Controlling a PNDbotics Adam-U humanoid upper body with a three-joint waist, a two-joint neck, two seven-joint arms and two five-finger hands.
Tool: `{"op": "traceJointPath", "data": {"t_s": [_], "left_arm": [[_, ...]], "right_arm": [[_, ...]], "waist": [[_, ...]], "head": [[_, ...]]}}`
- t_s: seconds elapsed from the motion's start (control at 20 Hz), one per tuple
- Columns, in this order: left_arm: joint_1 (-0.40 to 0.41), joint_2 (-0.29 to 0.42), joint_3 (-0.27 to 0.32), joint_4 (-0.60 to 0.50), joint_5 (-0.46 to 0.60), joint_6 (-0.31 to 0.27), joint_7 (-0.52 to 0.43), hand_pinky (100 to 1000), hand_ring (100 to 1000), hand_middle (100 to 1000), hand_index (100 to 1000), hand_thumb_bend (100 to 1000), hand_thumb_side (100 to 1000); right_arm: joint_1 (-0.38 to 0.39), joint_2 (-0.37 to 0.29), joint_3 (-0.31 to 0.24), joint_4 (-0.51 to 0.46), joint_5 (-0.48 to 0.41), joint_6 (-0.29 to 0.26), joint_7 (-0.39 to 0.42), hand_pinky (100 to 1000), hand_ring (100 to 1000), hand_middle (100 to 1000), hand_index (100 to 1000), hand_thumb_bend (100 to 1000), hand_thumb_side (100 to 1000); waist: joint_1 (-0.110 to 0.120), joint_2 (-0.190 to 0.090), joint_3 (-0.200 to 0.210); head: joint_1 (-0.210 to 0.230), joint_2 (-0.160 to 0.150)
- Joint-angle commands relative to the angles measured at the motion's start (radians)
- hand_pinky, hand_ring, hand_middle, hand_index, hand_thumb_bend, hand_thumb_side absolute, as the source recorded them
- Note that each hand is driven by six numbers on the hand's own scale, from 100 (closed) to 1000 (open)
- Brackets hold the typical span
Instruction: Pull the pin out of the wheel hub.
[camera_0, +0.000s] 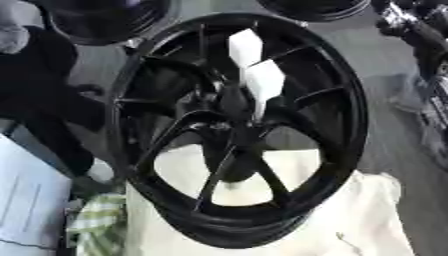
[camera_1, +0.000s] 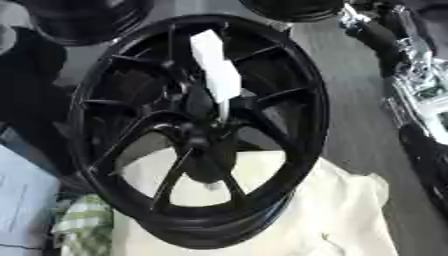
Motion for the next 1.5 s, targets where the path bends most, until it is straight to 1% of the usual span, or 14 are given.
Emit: {"op": "traceJointPath", "data": {"t_s": [0.05, 0.45, 0.6, 0.7, 0.8, 0.9, 1.15, 1.2, 1.25, 1.3, 1.4, 1.5], "left_arm": [[-0.01, 0.019, 0.006, -0.021, -0.003, -0.003, -0.003, 764, 743, 776, 796, 185, 864], [-0.009, 0.018, 0.006, -0.02, -0.004, -0.003, -0.003, 765, 742, 775, 795, 185, 864], [-0.008, 0.02, 0.005, -0.02, -0.005, -0.003, -0.003, 765, 742, 776, 795, 184, 863], [-0.006, 0.023, 0.004, -0.019, -0.005, -0.002, -0.004, 765, 742, 776, 795, 184, 863], [-0.004, 0.027, 0.003, -0.018, -0.005, -0.001, -0.005, 765, 741, 776, 795, 183, 863], [0.0, 0.032, 0.002, -0.016, -0.006, 0.0, -0.006, 765, 741, 776, 795, 183, 863], [0.007, 0.041, -0.002, -0.013, -0.006, 0.002, -0.008, 765, 741, 776, 795, 183, 864], [0.008, 0.042, -0.002, -0.013, -0.006, 0.002, -0.008, 765, 741, 776, 795, 182, 864], [0.009, 0.044, -0.003, -0.012, -0.006, 0.003, -0.008, 765, 741, 776, 795, 182, 864], [0.011, 0.046, -0.003, -0.012, -0.006, 0.003, -0.009, 765, 741, 777, 794, 182, 864], [0.013, 0.048, -0.004, -0.011, -0.006, 0.003, -0.009, 765, 741, 777, 794, 182, 864], [0.014, 0.05, -0.005, -0.01, -0.006, 0.004, -0.01, 765, 740, 777, 794, 182, 865]], "right_arm": [[-0.016, -0.017, -0.006, -0.008, 0.002, -0.001, 0.003, 735, 642, 672, 766, 514, 394], [-0.017, -0.015, -0.007, -0.005, 0.001, -0.001, 0.002, 737, 644, 673, 767, 514, 394], [-0.043, -0.033, 0.006, -0.021, 0.014, -0.002, 0.015, 739, 652, 681, 773, 510, 397], [-0.073, -0.059, 0.025, -0.052, 0.031, 0.0, 0.044, 743, 661, 690, 779, 506, 401], [-0.114, -0.103, 0.055, -0.102, 0.06, 0.009, 0.092, 751, 680, 713, 795, 500, 426], [-0.163, -0.149, 0.09, -0.16, 0.09, 0.028, 0.153, 757, 693, 729, 806, 510, 432], [-0.302, -0.227, 0.178, -0.295, 0.123, 0.119, 0.294, 768, 716, 751, 822, 539, 415], [-0.331, -0.237, 0.196, -0.319, 0.129, 0.139, 0.321, 770, 719, 753, 826, 547, 408], [-0.36, -0.245, 0.216, -0.342, 0.135, 0.159, 0.349, 771, 720, 753, 827, 625, 408], [-0.387, -0.25, 0.235, -0.363, 0.139, 0.179, 0.376, 771, 722, 756, 830, 559, 403], [-0.44, -0.25, 0.273, -0.398, 0.145, 0.217, 0.433, 772, 725, 759, 833, 575, 391], [-0.489, -0.241, 0.308, -0.409, 0.154, 0.233, 0.491, 775, 730, 764, 840, 595, 376]], "waist": [[-0.003, -0.02, 0.0], [-0.004, -0.021, 0.001], [-0.005, -0.024, 0.0], [-0.005, -0.027, -0.001], [-0.007, -0.031, -0.002], [-0.01, -0.036, -0.004], [-0.017, -0.046, -0.011], [-0.019, -0.047, -0.011], [-0.02, -0.049, -0.012], [-0.021, -0.05, -0.012], [-0.022, -0.051, -0.014], [-0.023, -0.052, -0.015]], "head": [[0.005, -0.001], [0.007, -0.001], [0.005, -0.001], [0.003, -0.001], [0.001, -0.001], [-0.003, -0.001], [-0.01, -0.001], [-0.01, -0.001], [-0.011, -0.001], [-0.011, -0.001], [-0.011, -0.001], [-0.01, -0.001]]}}
